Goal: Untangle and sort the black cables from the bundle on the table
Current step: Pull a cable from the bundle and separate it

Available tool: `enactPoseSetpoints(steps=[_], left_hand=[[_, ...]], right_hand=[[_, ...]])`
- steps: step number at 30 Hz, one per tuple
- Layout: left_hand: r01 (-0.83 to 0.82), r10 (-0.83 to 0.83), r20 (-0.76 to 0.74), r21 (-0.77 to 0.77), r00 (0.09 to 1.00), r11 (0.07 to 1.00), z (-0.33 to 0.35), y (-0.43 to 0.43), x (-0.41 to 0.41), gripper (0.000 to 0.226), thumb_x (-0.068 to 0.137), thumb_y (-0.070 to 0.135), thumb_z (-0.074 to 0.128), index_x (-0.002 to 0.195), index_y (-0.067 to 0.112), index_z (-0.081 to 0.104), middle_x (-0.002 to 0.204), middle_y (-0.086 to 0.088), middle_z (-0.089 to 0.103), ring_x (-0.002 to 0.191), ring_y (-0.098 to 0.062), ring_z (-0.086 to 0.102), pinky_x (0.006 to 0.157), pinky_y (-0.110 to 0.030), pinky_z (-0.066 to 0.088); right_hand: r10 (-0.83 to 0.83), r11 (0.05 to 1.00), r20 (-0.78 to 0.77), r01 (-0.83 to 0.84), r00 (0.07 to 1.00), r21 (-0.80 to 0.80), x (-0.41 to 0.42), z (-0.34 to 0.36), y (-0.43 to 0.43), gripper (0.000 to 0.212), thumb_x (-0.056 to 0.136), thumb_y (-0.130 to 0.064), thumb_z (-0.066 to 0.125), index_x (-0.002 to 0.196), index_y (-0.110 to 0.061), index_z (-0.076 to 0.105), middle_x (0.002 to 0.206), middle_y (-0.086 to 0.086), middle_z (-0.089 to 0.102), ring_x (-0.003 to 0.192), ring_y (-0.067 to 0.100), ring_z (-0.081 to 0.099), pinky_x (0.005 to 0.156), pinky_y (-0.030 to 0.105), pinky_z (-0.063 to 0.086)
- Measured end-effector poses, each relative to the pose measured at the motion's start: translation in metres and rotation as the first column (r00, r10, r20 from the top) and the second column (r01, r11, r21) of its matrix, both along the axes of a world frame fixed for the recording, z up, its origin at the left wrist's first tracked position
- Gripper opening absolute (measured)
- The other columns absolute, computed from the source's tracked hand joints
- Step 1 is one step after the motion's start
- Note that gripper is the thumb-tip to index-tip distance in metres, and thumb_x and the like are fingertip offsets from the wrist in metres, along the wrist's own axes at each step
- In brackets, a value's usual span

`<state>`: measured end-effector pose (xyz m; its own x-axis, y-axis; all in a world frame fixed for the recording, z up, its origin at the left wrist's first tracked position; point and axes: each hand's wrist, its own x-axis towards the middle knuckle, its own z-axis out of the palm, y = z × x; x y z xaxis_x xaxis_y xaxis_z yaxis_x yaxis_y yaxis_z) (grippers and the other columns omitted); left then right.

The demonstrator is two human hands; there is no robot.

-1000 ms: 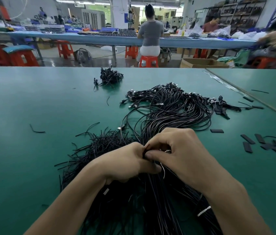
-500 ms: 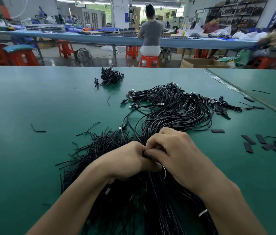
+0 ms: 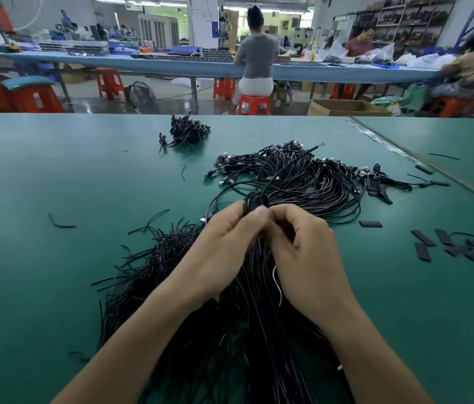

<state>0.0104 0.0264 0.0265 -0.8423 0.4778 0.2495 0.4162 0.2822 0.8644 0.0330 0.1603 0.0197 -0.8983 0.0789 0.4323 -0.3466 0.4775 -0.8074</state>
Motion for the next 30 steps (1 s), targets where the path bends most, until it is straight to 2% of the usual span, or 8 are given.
enactPoseSetpoints(steps=[3, 6, 9, 15, 21, 23, 25, 30], left_hand=[[-0.056, 0.062, -0.066, 0.095, 0.996, 0.994, -0.004, 0.003, -0.005, 0.035, 0.104, 0.009, 0.044, 0.076, 0.031, 0.044, 0.056, 0.035, 0.054, 0.053, 0.017, 0.050, 0.051, 0.001, 0.035], [-0.138, 0.146, -0.257, 0.051, 0.955, 0.989, -0.010, -0.002, -0.012, 0.025, 0.101, 0.033, 0.050, 0.076, 0.038, 0.045, 0.071, 0.024, 0.055, 0.066, 0.008, 0.049, 0.060, -0.009, 0.037], [-0.237, 0.222, -0.385, 0.009, 0.896, 0.972, -0.021, -0.011, -0.021, 0.014, 0.094, 0.055, 0.054, 0.086, 0.044, 0.057, 0.090, 0.016, 0.039, 0.090, -0.002, 0.042, 0.076, -0.016, 0.035], [-0.251, 0.183, -0.645, -0.016, 0.742, 0.968, -0.023, -0.016, -0.023, 0.026, 0.100, 0.024, 0.059, 0.125, 0.029, 0.066, 0.081, 0.011, 0.048, 0.069, -0.010, 0.050, 0.060, -0.021, 0.040], [-0.167, 0.204, -0.417, 0.123, 0.886, 0.978, -0.016, -0.013, -0.014, 0.041, 0.086, 0.020, 0.045, 0.114, 0.029, 0.074, 0.094, 0.012, 0.076, 0.076, -0.004, 0.067, 0.066, -0.020, 0.052], [-0.196, 0.246, -0.311, 0.181, 0.918, 0.964, -0.014, -0.010, -0.013, 0.028, 0.091, 0.029, 0.050, 0.103, 0.035, 0.075, 0.089, 0.007, 0.076, 0.077, -0.014, 0.069, 0.066, -0.029, 0.054], [-0.193, 0.261, -0.283, 0.246, 0.923, 0.950, -0.012, -0.009, -0.013, 0.011, 0.087, 0.030, 0.070, 0.095, 0.038, 0.072, 0.087, 0.013, 0.075, 0.074, -0.003, 0.068, 0.066, -0.016, 0.050], [-0.136, 0.194, -0.172, 0.299, 0.966, 0.944, -0.014, -0.012, -0.013, 0.052, 0.077, 0.026, 0.080, 0.108, 0.050, 0.046, 0.083, 0.007, 0.074, 0.054, -0.009, 0.048, 0.054, -0.022, 0.044]], right_hand=[[0.035, 0.974, 0.069, -0.019, 0.997, -0.225, -0.001, 0.001, -0.002, 0.017, 0.098, -0.020, 0.060, 0.083, -0.019, 0.068, 0.067, -0.006, 0.067, 0.061, 0.006, 0.054, 0.057, 0.037, 0.049], [0.103, 0.915, 0.188, -0.019, 0.977, -0.404, -0.001, 0.000, -0.002, 0.022, 0.098, -0.017, 0.060, 0.077, -0.018, 0.067, 0.056, -0.015, 0.057, 0.053, -0.003, 0.047, 0.048, 0.016, 0.039], [0.231, 0.790, 0.309, 0.008, 0.922, -0.614, -0.003, -0.002, -0.002, 0.024, 0.097, -0.014, 0.060, 0.075, -0.017, 0.067, 0.059, -0.009, 0.053, 0.055, 0.003, 0.045, 0.047, 0.017, 0.035], [0.457, 0.553, 0.328, 0.024, 0.827, -0.833, -0.005, 0.003, 0.005, 0.027, 0.094, -0.005, 0.055, 0.070, -0.012, 0.064, 0.065, 0.003, 0.052, 0.053, 0.009, 0.048, 0.041, 0.017, 0.033], [0.360, 0.700, 0.302, -0.042, 0.883, -0.712, -0.007, 0.003, 0.008, 0.033, 0.096, -0.012, 0.057, 0.066, -0.017, 0.068, 0.058, -0.002, 0.048, 0.052, 0.007, 0.038, 0.045, 0.017, 0.031], [0.297, 0.782, 0.286, -0.060, 0.911, -0.620, -0.006, 0.001, 0.007, 0.030, 0.097, -0.012, 0.058, 0.069, -0.018, 0.066, 0.057, -0.006, 0.050, 0.053, 0.004, 0.040, 0.047, 0.016, 0.033], [0.253, 0.841, 0.267, -0.075, 0.930, -0.536, -0.005, 0.000, 0.007, 0.028, 0.097, -0.014, 0.059, 0.071, -0.019, 0.066, 0.055, -0.012, 0.052, 0.052, -0.001, 0.043, 0.048, 0.012, 0.036], [0.161, 0.910, 0.304, -0.022, 0.939, -0.413, -0.006, -0.003, 0.009, 0.023, 0.096, -0.021, 0.062, 0.074, -0.020, 0.068, 0.053, -0.015, 0.052, 0.052, -0.002, 0.045, 0.051, 0.011, 0.038]])
